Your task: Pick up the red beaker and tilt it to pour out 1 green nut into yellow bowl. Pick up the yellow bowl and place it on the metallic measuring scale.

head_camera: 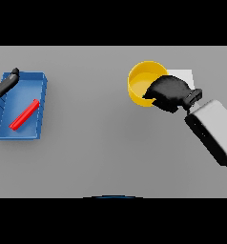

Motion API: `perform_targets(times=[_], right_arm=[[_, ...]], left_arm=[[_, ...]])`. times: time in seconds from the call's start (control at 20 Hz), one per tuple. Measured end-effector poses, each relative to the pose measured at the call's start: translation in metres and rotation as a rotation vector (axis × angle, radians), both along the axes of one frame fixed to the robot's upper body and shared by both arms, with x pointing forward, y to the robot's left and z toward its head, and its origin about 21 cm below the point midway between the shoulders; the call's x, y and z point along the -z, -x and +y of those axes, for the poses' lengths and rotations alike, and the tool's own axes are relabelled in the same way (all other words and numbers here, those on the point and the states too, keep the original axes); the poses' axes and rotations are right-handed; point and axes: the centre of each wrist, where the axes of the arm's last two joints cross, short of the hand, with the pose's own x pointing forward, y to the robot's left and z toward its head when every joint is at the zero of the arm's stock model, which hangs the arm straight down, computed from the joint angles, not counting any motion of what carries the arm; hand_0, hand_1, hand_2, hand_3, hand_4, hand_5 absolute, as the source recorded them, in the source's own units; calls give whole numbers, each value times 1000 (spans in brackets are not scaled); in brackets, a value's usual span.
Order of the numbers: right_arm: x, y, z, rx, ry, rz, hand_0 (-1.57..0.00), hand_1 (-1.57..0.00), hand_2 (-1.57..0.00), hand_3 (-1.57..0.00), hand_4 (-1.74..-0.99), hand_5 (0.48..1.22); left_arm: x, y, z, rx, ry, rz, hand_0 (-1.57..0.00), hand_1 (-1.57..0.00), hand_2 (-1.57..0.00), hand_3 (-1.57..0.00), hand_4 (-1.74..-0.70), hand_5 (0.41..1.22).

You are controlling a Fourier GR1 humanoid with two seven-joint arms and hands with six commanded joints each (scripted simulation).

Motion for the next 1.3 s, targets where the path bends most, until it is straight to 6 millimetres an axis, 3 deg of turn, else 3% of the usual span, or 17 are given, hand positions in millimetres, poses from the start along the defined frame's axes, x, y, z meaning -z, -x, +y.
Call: perform_targets(times=[0.55, 0.65, 0.8, 0.9, 1.05, 1.2, 1.3], right_arm=[[23, -41, -59, 225, -20, -50, -1571, -1571, -1519, -1156, -1741, 1221], [24, -46, -68, 248, -26, -46, -1571, -1571, -1487, -1195, -1741, 1221], [42, -52, -79, 305, -17, -23, -1571, -1571, -1451, -1295, -1741, 1221], [48, -55, -80, 317, -40, -2, -1571, -1571, -1428, -1331, -1741, 1221], [51, -60, -83, 338, -63, 22, -1548, -1571, -1393, -1407, -1741, 1221], [55, -62, -81, 356, -74, 65, -1417, -1571, -1363, -1487, -1741, 1221], [57, -63, -81, 354, -66, 73, -1397, -1571, -1385, -1363, -1741, 1221]], left_arm=[[3, 5, -8, -14, -6, 27, 1, 1, 1, 1, -722, 732], [0, 6, -2, -13, -15, 30, 1, 1, 1, 1, -720, 720], [-2, 5, -4, -15, -9, 20, 1, 1, 1, 1, -726, 713], [6, 6, -6, -21, -7, 40, 1, 1, 1, 1, -726, 710], [-1, 2, -4, -21, -15, 35, 1, 1, 1, 1, -729, 714], [-4, 2, -2, -17, -16, 32, 1, 1, 1, 1, -727, 712], [2, 3, -5, -13, -7, 48, 1, 1, 1, 1, -727, 715]])
